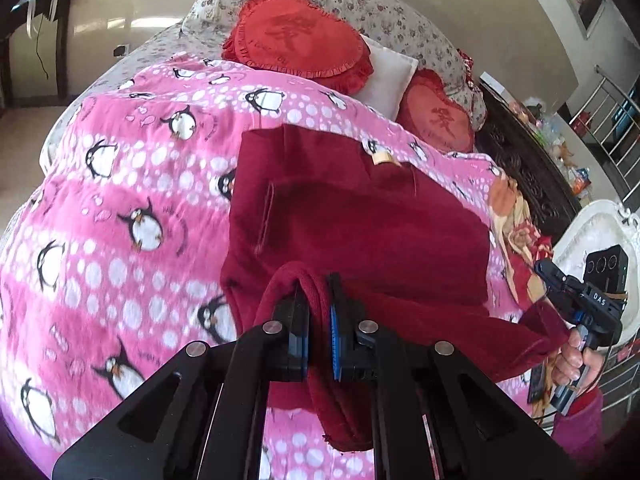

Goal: Fold small clothes
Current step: 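Lift the held hem with both grippers and fold it toward the collar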

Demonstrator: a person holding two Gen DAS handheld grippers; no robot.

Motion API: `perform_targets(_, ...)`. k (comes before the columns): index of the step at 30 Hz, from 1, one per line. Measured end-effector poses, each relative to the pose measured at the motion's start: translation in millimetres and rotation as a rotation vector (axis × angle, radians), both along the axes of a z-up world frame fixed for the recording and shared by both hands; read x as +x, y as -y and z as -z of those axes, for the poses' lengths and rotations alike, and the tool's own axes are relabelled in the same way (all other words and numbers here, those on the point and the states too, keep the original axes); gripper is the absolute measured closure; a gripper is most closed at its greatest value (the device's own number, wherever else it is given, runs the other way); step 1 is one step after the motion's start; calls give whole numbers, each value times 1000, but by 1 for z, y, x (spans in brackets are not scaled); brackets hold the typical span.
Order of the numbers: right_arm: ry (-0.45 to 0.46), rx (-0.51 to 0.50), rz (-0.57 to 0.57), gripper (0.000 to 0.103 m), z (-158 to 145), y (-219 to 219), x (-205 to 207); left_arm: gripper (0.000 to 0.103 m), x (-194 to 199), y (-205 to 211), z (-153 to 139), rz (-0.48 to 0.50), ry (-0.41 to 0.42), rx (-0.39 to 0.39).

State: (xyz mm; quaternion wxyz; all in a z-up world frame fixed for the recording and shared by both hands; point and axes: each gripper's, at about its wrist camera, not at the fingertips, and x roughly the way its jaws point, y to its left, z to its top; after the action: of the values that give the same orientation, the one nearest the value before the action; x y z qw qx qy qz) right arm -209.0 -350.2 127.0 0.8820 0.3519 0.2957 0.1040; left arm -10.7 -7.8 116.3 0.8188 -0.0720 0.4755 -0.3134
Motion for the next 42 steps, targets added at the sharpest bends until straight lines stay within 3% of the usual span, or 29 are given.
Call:
perform_targets(3, -49, -44, 60, 99, 0, 19, 30, 96, 33, 23, 2, -17, 5, 29)
perform_targets(5, -61, 16, 22, 99, 0, 20, 40, 96, 39, 31, 2, -11, 5, 39)
perform_targets(7, -49, -44, -1, 95, -8, 14, 33, 96, 37, 37, 2, 16, 19, 52)
perform_targets(8, -41, -94, -4, 83, -12, 12, 24, 96, 35, 39, 3, 25, 35, 69)
perform_targets(9, -32, -126, -13, 55, -14, 8, 12, 96, 34, 41, 4, 33, 47, 86)
perform_targets(11, 7, -111, -23, 29, -12, 10, -3, 96, 33, 44, 7, 41, 53, 106)
perform_targets(14, -33, -173, -36, 25, 3, 5, -20, 96, 33, 45, 10, 40, 49, 113)
perform_targets(17, -124, -200, -61, 25, 27, -1, -16, 96, 33, 42, 10, 26, 33, 110)
perform_targets(23, -44, -139, -43, 25, 24, -7, -35, 96, 29, 40, 8, 29, 39, 121)
perform_targets(26, -95, -196, -48, 26, 33, -21, -20, 96, 27, 40, 10, 20, 32, 118)
perform_targets(28, -141, -282, -94, 52, 41, -35, -5, 96, 27, 38, 9, 12, 26, 111)
perform_targets(29, -152, -338, -103, 76, 42, -42, 0, 96, 27, 37, 9, 10, 24, 108)
perform_targets(30, -166, -394, -83, 89, 42, -45, 5, 96, 26, 36, 8, 8, 23, 106)
perform_targets(32, -163, -404, -59, 95, 40, -42, 13, 96, 27, 35, 5, 9, 26, 104)
perform_targets(38, -58, -387, 80, 95, -4, -2, 45, 96, 62, 36, -17, -46, 38, 46)
perform_targets(42, -101, -440, 129, 95, -6, 17, 93, 96, 103, 51, -7, -84, -2, 48)
